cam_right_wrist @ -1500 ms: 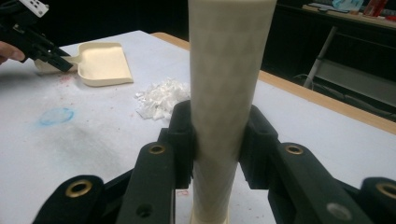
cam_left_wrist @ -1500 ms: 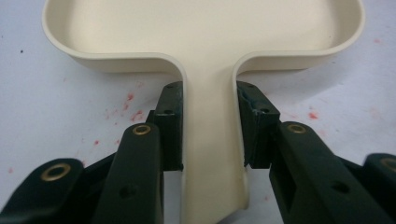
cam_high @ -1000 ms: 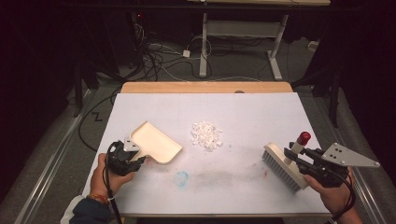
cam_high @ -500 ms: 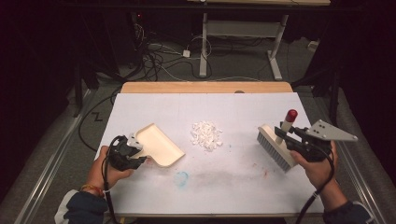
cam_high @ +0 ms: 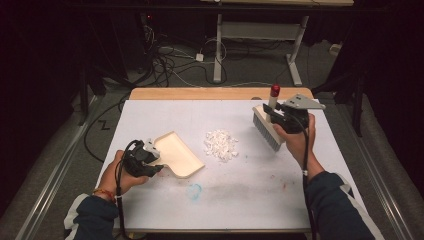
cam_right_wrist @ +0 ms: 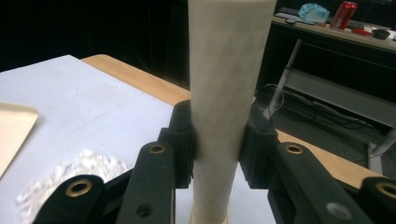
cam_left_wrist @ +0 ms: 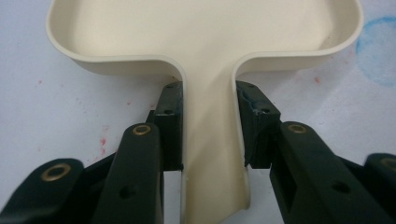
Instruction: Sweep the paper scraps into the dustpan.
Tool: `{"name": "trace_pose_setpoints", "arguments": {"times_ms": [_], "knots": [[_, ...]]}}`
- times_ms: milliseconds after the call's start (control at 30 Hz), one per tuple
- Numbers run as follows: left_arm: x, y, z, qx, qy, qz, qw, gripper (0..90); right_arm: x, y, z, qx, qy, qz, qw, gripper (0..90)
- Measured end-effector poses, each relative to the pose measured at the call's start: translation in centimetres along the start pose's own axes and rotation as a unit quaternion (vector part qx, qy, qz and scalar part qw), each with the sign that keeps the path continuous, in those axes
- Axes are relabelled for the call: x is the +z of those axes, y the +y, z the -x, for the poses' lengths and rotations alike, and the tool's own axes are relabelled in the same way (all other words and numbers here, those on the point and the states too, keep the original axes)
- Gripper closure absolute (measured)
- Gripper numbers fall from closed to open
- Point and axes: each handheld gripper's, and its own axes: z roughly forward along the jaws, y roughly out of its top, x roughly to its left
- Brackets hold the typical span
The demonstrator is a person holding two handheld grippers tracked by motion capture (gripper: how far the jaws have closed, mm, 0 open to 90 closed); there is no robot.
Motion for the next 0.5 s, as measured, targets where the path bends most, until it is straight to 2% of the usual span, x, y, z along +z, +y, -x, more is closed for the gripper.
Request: {"name": "trace_pose_setpoints", "arguments": {"times_ms": [167,233,300,467,500], "knots": [[0.3,0.2,0.3,0.012,-0.008,0.000,0.9999,63.6,3.0,0.7,-1.8,0.005,0.003,0.006,1.0000,70.4],[0.5,0.3,0.5,0.016,-0.010,0.001,0.9998,63.6,3.4,0.8,-2.3,-0.003,0.004,0.008,1.0000,70.5],[0.9,0.5,0.7,0.021,-0.016,-0.001,0.9997,63.6,4.7,1.1,-3.8,-0.017,0.008,0.004,0.9998,70.5],[1.4,0.7,1.2,0.027,-0.022,-0.005,0.9994,63.6,6.6,1.0,-6.0,-0.027,0.025,-0.004,0.9993,70.5],[1.5,0.8,1.4,0.034,-0.023,-0.008,0.9991,63.6,6.8,1.0,-6.3,-0.025,0.031,0.000,0.9992,70.5]]}}
